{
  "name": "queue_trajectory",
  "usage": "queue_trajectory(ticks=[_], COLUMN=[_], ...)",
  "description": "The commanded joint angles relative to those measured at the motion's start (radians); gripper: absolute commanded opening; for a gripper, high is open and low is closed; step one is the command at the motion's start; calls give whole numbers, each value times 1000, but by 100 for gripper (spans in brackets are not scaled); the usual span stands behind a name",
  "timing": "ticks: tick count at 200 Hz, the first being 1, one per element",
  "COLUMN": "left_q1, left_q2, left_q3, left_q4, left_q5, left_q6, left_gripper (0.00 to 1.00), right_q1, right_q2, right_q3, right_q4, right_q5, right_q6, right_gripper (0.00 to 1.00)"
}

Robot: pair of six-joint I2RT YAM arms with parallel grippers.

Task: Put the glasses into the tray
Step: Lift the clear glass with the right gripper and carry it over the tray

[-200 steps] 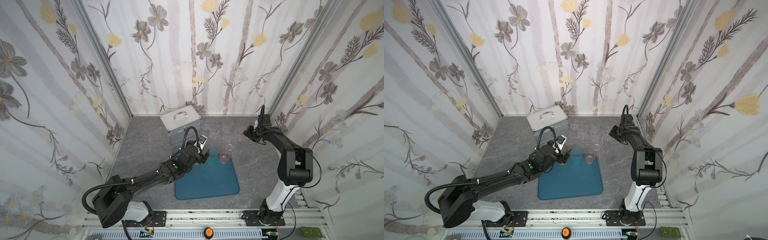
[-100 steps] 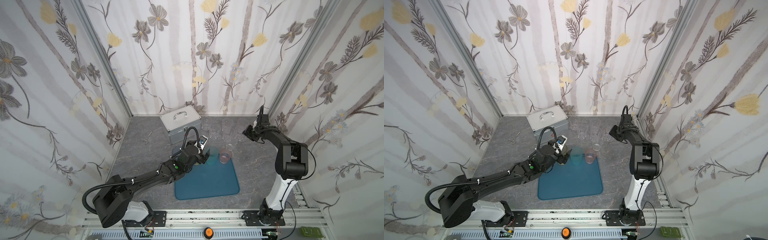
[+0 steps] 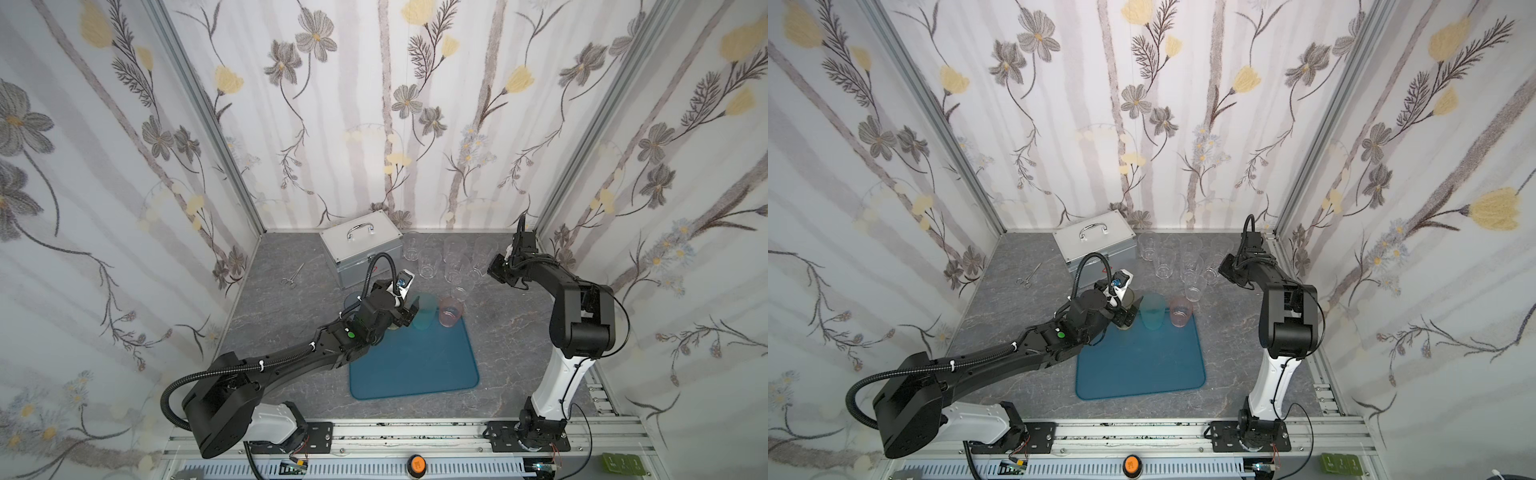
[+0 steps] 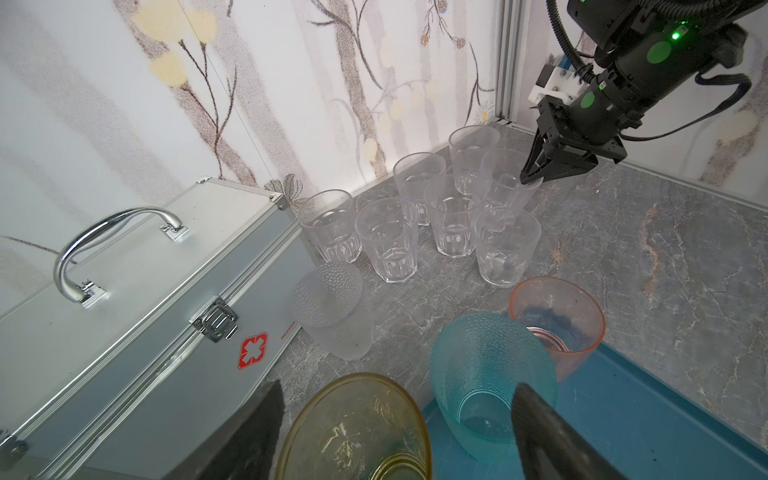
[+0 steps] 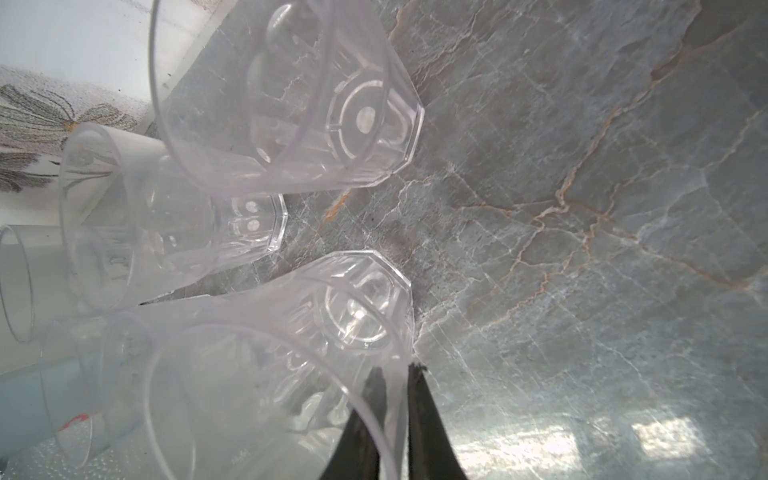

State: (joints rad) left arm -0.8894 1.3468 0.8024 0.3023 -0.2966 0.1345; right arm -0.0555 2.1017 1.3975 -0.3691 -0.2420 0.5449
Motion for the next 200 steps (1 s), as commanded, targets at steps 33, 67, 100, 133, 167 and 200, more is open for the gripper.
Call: queue_trajectory(ticks=[33,67,100,133,167,200], left_q1=[-1,-2,10,31,73,109], left_q2=[-20,-49,-85,-140,-202,-317], left_q3=[-2,-6,7,9,39,11], left_q4=[35,35,32,15,-110,-167], left_q5=[-19,-41,-83,-115,-142,-135], left_q6=[19,25,31,34,-18,-75], left_gripper=[88,89,90,90,91,91], right_q1=[2,3,11,39,146,278], right_q2=[-14,-62,-180,-322,-445,-550], right_q3=[9,1,-26,-61,-56,-59], right_q4=[3,-30,-88,-154,-268,-371], right_q5=[23,48,103,140,204,264], right_q6=[-28,-42,-71,-91,-120,-126], right_gripper=[3,0,0,0,0,0])
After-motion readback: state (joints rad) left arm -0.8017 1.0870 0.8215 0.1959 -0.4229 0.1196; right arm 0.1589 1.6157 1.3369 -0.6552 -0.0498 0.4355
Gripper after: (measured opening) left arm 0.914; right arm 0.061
